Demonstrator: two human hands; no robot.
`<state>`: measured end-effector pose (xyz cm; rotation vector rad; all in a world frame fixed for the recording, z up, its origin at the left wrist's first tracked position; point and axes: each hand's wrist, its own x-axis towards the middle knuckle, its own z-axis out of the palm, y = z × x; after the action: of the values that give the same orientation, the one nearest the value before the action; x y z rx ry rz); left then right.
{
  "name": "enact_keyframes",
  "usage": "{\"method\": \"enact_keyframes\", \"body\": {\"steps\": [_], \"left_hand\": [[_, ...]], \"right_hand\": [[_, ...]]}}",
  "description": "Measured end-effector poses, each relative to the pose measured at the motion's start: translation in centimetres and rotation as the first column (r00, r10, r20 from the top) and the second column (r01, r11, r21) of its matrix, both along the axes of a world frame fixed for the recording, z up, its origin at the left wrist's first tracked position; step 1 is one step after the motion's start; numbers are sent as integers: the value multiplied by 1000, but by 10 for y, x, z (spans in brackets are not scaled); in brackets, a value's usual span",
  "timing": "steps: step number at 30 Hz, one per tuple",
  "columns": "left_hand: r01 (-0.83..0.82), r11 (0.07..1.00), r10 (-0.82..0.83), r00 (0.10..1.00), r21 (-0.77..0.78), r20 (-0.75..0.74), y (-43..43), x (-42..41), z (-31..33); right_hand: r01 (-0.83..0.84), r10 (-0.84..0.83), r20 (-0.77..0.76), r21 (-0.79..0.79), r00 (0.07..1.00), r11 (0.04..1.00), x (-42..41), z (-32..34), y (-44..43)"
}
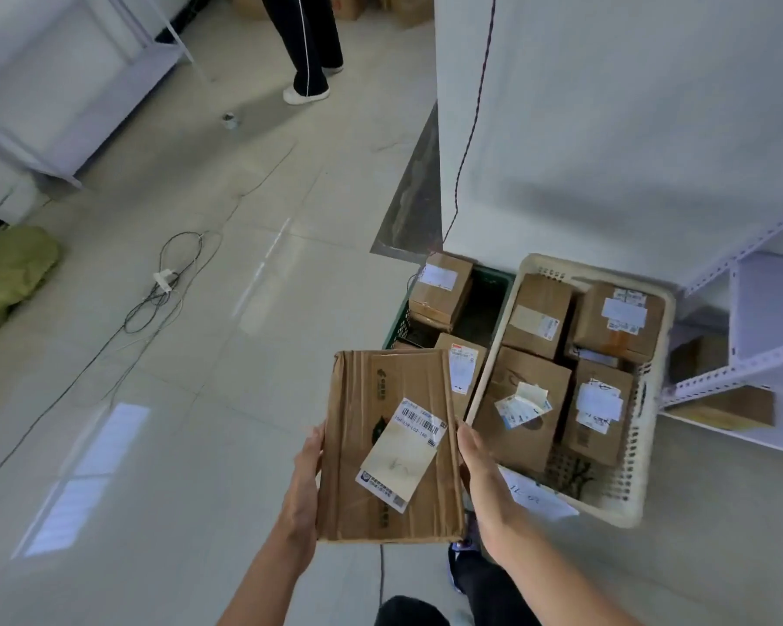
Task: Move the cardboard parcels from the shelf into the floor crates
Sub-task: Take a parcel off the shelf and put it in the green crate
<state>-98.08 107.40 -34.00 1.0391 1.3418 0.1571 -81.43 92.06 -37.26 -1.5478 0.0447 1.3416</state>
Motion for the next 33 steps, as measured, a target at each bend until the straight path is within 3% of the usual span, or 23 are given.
{"method": "enact_keyframes", "body": {"steps": [8,21,33], "left_hand": [[104,989,-116,986,-101,-122,120,13,-97],[328,915,-367,918,-234,-149,271,83,-346],[336,896,-380,918,-289,-112,283,125,-429]], "right_hand": [[46,-49,-19,-126,999,991,-3,-77,106],[263,-256,64,-324,965,909,5,-300,227],[305,-169,315,-459,934,834,16,-365,262]]}}
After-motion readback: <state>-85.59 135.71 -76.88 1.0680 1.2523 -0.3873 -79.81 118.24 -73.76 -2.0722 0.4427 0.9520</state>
